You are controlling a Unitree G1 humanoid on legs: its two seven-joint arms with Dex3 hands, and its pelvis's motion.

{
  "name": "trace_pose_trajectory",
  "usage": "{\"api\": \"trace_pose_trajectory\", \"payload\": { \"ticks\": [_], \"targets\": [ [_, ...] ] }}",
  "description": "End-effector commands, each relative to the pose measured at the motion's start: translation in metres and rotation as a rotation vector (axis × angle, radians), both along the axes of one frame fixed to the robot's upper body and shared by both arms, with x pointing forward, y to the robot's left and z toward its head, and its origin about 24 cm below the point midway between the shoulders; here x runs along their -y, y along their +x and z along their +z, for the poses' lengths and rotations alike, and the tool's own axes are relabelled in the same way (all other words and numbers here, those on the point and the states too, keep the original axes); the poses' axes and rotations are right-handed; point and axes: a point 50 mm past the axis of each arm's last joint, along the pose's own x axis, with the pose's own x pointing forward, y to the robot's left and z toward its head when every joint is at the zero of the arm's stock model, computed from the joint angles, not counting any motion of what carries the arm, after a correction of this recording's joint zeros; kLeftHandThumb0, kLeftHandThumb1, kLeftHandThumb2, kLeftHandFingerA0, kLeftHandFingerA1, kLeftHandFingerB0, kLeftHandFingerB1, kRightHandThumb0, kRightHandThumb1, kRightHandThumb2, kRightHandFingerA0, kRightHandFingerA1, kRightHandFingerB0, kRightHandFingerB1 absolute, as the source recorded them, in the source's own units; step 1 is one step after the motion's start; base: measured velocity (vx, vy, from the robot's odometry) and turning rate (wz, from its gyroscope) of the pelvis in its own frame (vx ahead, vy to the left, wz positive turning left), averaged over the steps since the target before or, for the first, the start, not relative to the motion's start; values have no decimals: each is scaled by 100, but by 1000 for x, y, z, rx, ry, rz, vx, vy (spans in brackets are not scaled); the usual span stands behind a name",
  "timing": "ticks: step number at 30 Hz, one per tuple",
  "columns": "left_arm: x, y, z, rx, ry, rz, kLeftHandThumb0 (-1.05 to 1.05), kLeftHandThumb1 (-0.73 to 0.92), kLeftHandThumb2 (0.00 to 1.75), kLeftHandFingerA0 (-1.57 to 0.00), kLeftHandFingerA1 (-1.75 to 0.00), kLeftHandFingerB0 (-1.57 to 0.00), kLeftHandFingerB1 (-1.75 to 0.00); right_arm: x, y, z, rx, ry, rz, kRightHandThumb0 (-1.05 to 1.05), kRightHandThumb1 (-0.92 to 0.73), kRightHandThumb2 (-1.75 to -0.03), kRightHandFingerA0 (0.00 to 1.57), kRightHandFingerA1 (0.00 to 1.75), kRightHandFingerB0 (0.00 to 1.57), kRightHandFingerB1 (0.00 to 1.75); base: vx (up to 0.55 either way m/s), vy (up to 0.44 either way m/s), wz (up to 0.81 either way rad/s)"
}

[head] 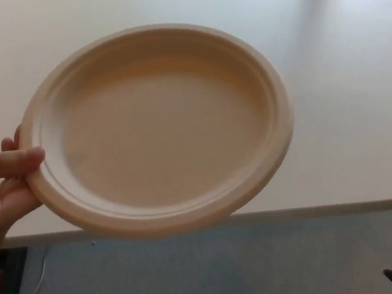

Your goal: A person passes a plate to the robot and the robot grabs it with its left hand and places it at the centre of the table infront of it

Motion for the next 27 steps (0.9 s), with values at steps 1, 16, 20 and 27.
{"api": "trace_pose_trajectory", "payload": {
  "ticks": [1,16,20,27],
  "targets": [
    [1,-5,1,37,12,-62,-59,62,60,-50,-41,-29,-30,8,-9,-3,-11,-10,17,-69,-58,-94,42,67,5,51,0,0,0],
    [91,-22,54,476,-95,-593,-58,62,59,-57,-41,-35,-32,8,-23,-13,-55,-18,29,-69,-58,-95,42,67,6,52,0,0,0],
    [111,-44,64,490,-177,-643,-59,61,59,-52,-41,-34,-31,10,-36,-20,-82,-20,27,-70,-58,-95,45,67,7,51,0,0,0],
    [142,-81,99,623,-192,-746,-59,62,60,-50,-39,-35,-32,14,-66,-36,-148,-31,29,-72,-58,-95,43,66,7,51,0,0,0]
  ]
}}
